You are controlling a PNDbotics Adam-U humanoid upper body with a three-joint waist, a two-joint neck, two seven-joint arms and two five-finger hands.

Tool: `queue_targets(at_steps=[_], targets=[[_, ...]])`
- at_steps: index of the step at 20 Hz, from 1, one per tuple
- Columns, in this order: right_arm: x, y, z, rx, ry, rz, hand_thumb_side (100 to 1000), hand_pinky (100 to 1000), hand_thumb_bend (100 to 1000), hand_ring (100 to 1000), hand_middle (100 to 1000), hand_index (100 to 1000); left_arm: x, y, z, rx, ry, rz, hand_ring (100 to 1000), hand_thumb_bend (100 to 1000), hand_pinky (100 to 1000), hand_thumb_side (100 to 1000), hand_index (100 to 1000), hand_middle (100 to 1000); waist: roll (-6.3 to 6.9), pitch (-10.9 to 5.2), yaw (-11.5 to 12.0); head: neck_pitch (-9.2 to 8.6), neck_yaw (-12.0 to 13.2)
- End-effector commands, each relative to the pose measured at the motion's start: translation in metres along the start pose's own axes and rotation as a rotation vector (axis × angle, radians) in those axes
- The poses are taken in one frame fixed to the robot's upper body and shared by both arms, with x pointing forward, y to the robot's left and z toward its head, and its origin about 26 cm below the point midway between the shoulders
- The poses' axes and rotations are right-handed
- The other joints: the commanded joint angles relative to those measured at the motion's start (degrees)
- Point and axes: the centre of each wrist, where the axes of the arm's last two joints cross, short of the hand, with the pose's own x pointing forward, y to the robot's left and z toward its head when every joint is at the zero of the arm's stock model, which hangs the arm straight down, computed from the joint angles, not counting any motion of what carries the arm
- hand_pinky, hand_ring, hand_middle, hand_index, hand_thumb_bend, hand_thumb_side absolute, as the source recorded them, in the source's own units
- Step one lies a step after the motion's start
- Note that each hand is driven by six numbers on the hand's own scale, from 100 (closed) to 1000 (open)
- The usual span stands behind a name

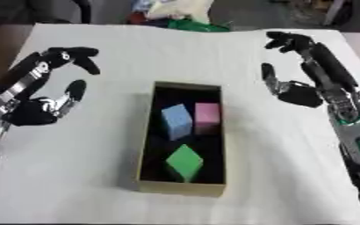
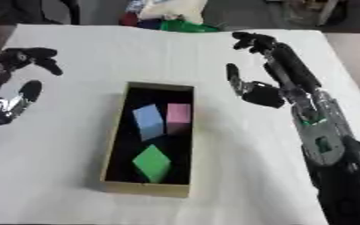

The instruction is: Pick up objects on the table and place them in the box.

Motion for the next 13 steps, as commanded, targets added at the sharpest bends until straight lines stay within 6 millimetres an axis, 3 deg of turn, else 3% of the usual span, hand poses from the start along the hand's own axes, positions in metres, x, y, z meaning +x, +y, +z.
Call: queue_targets(at_steps=[1, 11, 13], targets=[[0.003, -0.009, 0.001, -0.074, 0.004, -0.004, 586, 732, 100, 787, 700, 913, 0.006, 0.005, 0.002, 0.035, -0.014, -0.002, 695, 100, 842, 719, 924, 633, 0.15, -0.74, 0.0, 0.31, 0.6], [0.001, -0.001, 0.013, -0.101, 0.045, -0.038, 589, 683, 100, 774, 694, 913, 0.004, -0.010, 0.013, 0.068, 0.017, 0.066, 693, 100, 842, 721, 922, 629, 0.22, -1.61, 0.2, 1.62, 1.8], [0.000, -0.001, 0.014, -0.107, 0.050, -0.040, 590, 682, 100, 730, 688, 910, 0.004, -0.011, 0.013, 0.073, 0.018, 0.073, 693, 100, 843, 724, 922, 629, 0.27, -1.57, 0.3, 1.52, 1.8]])
